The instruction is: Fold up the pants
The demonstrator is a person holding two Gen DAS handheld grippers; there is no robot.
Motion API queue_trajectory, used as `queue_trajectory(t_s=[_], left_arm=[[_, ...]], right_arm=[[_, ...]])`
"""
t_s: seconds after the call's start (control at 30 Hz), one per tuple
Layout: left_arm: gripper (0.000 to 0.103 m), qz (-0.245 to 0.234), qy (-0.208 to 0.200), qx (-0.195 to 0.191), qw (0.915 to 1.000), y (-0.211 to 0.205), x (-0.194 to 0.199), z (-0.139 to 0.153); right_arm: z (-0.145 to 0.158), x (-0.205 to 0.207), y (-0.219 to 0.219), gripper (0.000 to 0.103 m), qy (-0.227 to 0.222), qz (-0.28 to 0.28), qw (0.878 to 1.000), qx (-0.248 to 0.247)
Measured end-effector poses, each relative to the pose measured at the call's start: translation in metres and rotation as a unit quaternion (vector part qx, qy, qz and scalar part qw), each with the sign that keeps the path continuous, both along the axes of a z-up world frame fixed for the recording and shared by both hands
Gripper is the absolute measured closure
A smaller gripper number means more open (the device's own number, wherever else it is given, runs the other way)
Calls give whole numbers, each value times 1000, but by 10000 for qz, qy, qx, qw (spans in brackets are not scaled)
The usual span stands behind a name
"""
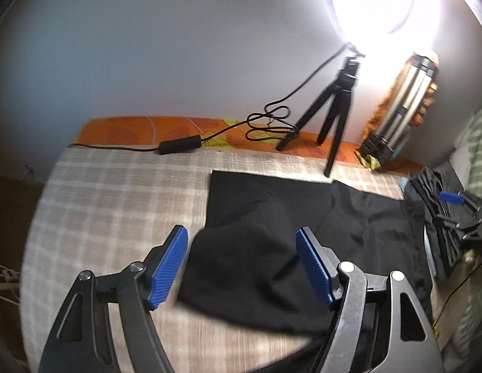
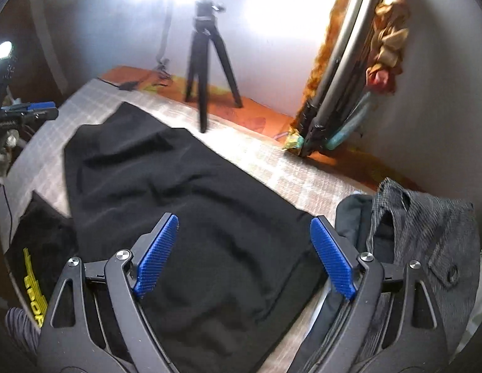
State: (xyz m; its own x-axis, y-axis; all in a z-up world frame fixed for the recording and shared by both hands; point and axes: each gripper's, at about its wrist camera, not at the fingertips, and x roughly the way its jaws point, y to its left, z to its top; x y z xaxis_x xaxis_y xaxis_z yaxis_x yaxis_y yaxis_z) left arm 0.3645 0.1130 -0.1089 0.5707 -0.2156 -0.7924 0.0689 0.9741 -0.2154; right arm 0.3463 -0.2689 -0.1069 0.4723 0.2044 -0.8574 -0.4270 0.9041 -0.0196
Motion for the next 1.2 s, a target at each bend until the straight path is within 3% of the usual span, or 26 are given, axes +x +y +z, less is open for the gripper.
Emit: queue_trajectory(t_s=[0.3, 0.73, 0.9, 1.0, 1.07, 1.2], left_arm=[[33, 166, 638, -372, 9971, 1, 84, -53], [33, 22, 811, 197, 9965, -22, 132, -90], [42, -232, 593, 925, 9937, -41, 136, -95], [54, -211, 504, 797, 9953, -44, 139, -94], [71, -214, 430, 696, 9964, -44, 140, -93], [88, -356, 306, 526, 9975, -50, 140, -92]], right_arm=[[-39, 62, -1, 13, 738, -133, 9971, 143], [-73, 103, 5, 13, 1150, 112, 9932, -152], [-83, 107, 5, 13, 1231, 200, 9921, -146], [-92, 107, 6, 13, 1295, 218, 9911, -230], [-99, 107, 8, 13, 1347, 253, 9902, -283], [-108, 101, 17, 15, 1342, 424, 9892, -410]])
